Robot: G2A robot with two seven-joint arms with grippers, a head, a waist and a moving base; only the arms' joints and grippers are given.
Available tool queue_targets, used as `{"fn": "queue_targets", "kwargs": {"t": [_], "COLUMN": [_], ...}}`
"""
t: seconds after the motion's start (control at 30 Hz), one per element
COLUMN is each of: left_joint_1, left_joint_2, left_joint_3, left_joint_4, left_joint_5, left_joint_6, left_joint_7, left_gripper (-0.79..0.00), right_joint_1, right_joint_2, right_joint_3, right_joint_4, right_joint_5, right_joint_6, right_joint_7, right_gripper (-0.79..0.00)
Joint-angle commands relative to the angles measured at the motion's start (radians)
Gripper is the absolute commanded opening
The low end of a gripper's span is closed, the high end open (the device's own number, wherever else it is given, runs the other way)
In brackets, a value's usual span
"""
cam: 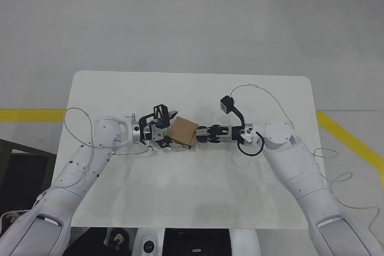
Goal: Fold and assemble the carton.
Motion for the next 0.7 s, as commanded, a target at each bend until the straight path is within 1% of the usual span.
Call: {"fn": "queue_targets", "kwargs": {"t": [0.0, 0.03, 0.37, 0.67], "left_joint_1": [0.0, 0.0, 0.001, 0.001], "left_joint_2": [0.0, 0.0, 0.0, -0.001], "left_joint_3": [0.0, 0.0, 0.0, 0.002], "left_joint_4": [-0.001, -0.001, -0.001, -0.002], "left_joint_5": [0.0, -0.001, -0.001, 0.0], "left_joint_6": [0.0, 0.0, 0.001, 0.002], "left_joint_7": [0.0, -0.001, -0.002, 0.002], "left_gripper": [0.0, 0.0, 0.0, 0.0], "right_joint_1": [-0.007, -0.011, -0.054, -0.043], "right_joint_2": [0.003, 0.005, 0.022, 0.012], "right_joint_3": [0.004, 0.006, 0.018, -0.025], "right_joint_4": [-0.007, -0.011, -0.062, -0.056], "right_joint_5": [-0.003, -0.007, -0.047, -0.032], "right_joint_6": [0.006, 0.011, 0.064, 0.075], "right_joint_7": [-0.001, -0.002, 0.007, 0.012], "right_gripper": [-0.763, -0.785, -0.785, -0.785]}}
